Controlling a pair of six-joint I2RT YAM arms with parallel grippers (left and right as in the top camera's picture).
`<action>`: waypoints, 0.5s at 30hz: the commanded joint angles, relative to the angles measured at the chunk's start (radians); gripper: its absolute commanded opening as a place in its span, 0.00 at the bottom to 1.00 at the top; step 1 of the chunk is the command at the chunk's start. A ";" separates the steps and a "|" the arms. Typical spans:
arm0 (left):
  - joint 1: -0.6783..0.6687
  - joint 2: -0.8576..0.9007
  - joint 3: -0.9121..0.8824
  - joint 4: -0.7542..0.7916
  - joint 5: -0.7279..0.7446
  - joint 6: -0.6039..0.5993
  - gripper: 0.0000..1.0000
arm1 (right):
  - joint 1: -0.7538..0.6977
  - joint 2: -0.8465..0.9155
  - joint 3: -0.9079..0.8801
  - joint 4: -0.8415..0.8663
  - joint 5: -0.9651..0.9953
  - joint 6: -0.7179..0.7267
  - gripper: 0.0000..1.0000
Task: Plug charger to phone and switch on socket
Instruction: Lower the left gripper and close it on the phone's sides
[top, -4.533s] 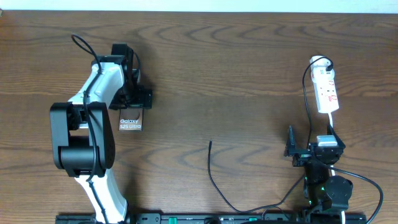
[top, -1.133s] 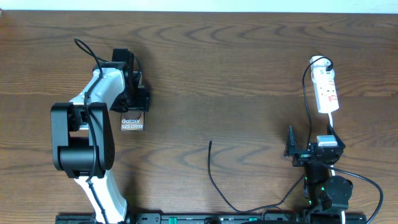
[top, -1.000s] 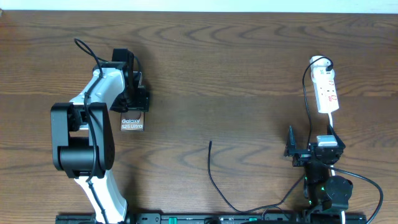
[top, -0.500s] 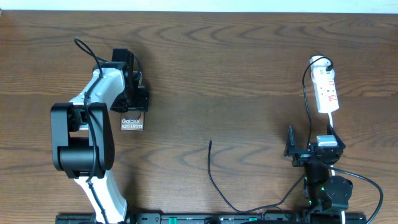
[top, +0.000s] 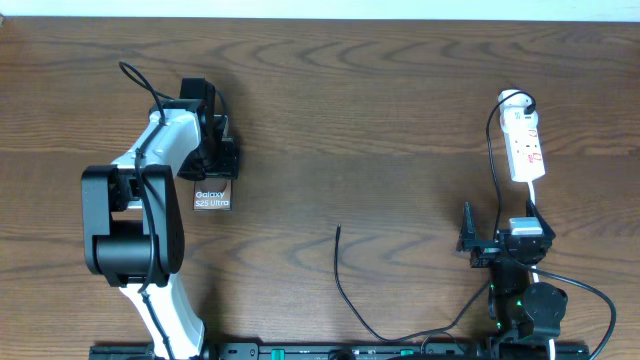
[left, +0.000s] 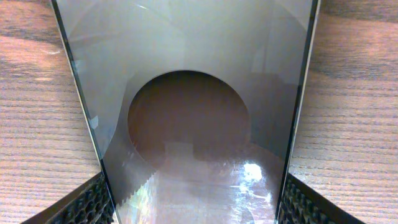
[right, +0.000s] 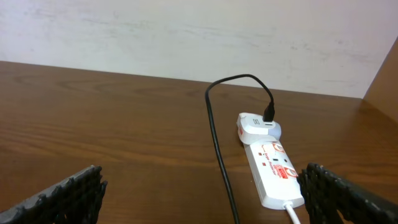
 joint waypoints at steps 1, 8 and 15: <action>0.003 0.027 -0.033 -0.006 -0.029 0.011 0.38 | 0.008 -0.005 -0.001 -0.005 0.008 0.011 0.99; 0.003 0.026 -0.033 -0.014 -0.028 0.010 0.07 | 0.008 -0.005 -0.001 -0.005 0.008 0.011 0.99; 0.003 0.024 0.011 -0.053 -0.028 0.007 0.08 | 0.008 -0.005 -0.001 -0.005 0.008 0.011 0.99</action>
